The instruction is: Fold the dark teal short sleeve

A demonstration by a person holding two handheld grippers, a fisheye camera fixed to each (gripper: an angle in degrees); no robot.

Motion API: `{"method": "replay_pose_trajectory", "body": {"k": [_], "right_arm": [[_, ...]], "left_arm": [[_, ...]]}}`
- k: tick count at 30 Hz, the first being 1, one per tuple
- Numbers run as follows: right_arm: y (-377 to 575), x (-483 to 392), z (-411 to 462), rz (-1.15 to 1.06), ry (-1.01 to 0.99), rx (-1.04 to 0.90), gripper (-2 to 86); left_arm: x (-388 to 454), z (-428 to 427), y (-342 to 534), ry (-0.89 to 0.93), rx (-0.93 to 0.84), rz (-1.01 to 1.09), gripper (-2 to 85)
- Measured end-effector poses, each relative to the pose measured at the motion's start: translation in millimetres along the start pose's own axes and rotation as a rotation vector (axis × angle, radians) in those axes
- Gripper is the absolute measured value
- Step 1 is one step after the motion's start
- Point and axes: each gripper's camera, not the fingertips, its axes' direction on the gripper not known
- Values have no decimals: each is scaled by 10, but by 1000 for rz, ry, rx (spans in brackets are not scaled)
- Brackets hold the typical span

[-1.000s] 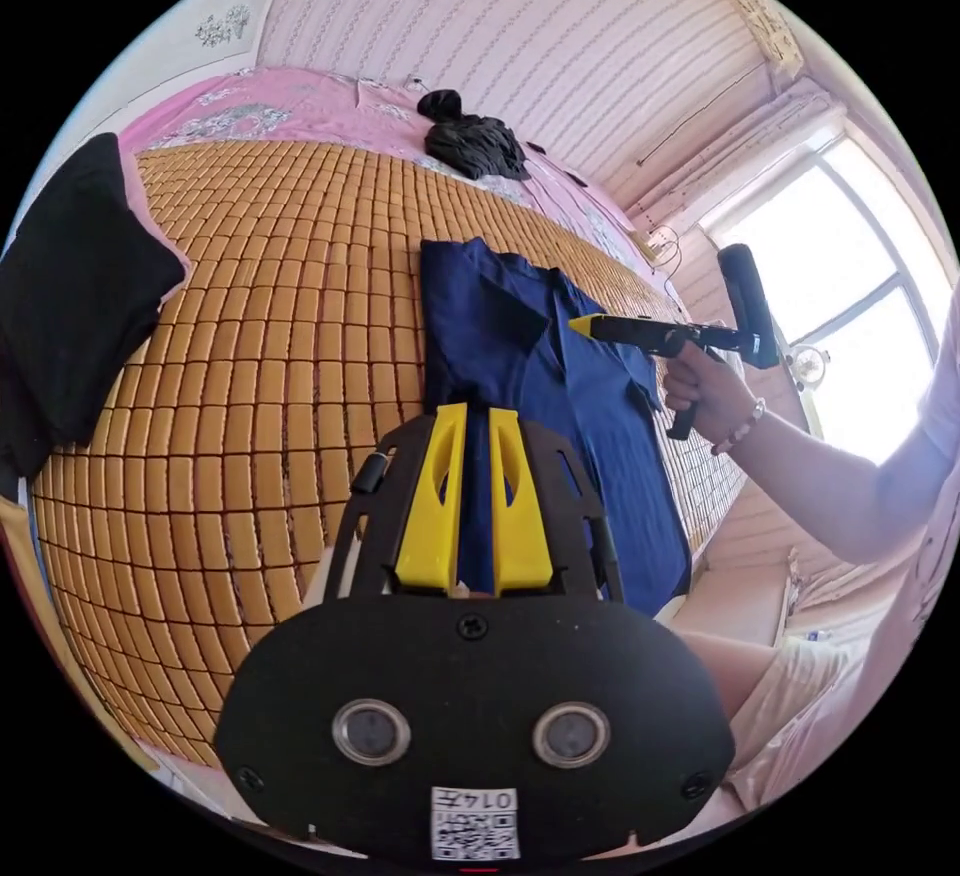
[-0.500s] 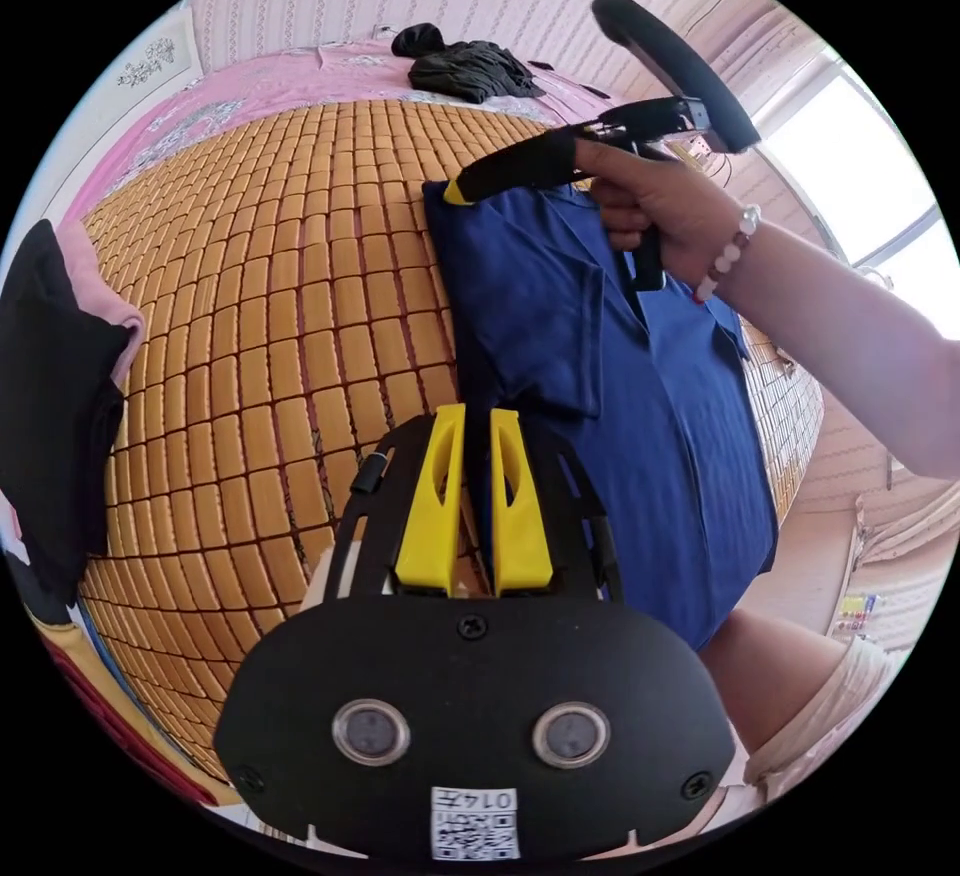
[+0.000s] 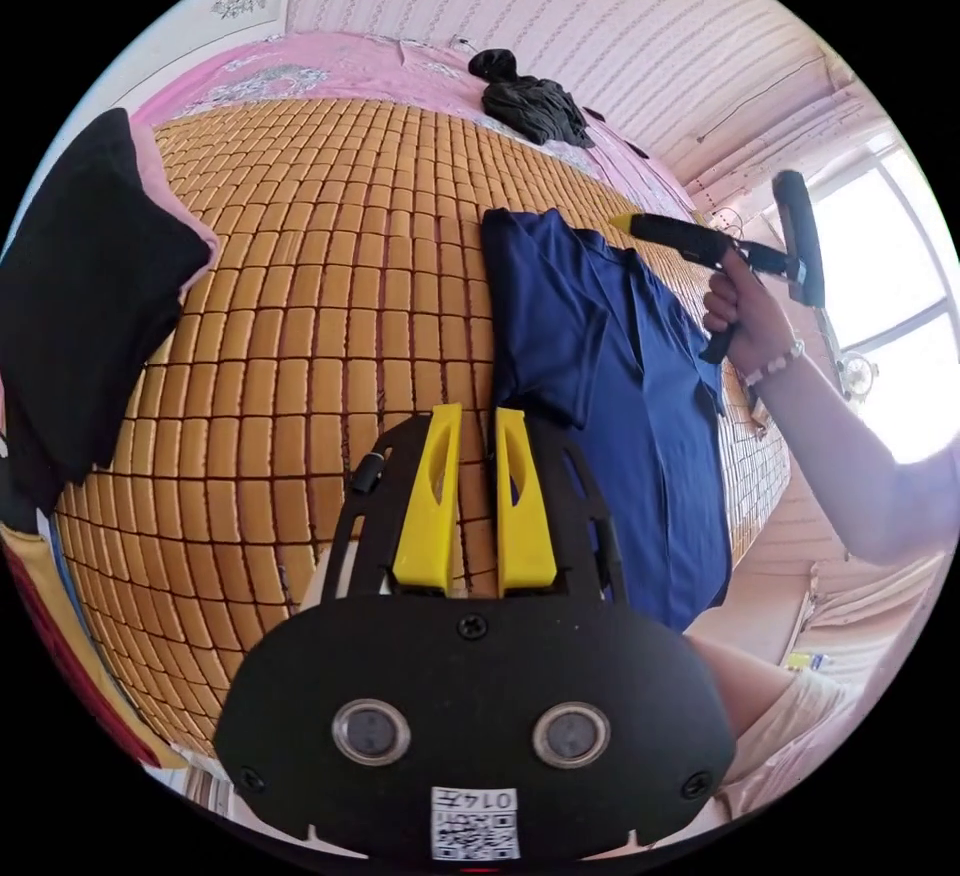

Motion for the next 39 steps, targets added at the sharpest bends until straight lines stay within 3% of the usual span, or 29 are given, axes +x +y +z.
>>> {"method": "replay_pose_trajectory", "body": {"k": [7, 10, 19, 29, 33, 36, 39], "right_arm": [[1588, 992, -838, 386, 309, -69, 51], [2049, 1362, -1043, 539, 295, -84, 59], [2643, 1883, -1117, 724, 182, -17, 61], [2910, 2056, -1284, 670, 127, 25, 18], [2960, 2134, -1312, 604, 112, 31, 14], [2967, 2195, -1357, 576, 111, 17, 14], [2981, 2148, -1532, 535, 208, 69, 17]], "left_arm": [[634, -46, -184, 34, -24, 190, 50], [1105, 173, -422, 88, -52, 326, 51], [2858, 1194, -1150, 260, -158, 640, 59], [4288, 2259, -1416, 126, -224, 847, 86], [4359, 2411, -1324, -8, -152, 875, 23], [4288, 2369, -1354, -1, -172, 856, 1], [4025, 2003, -1479, 83, -65, 746, -2]]}}
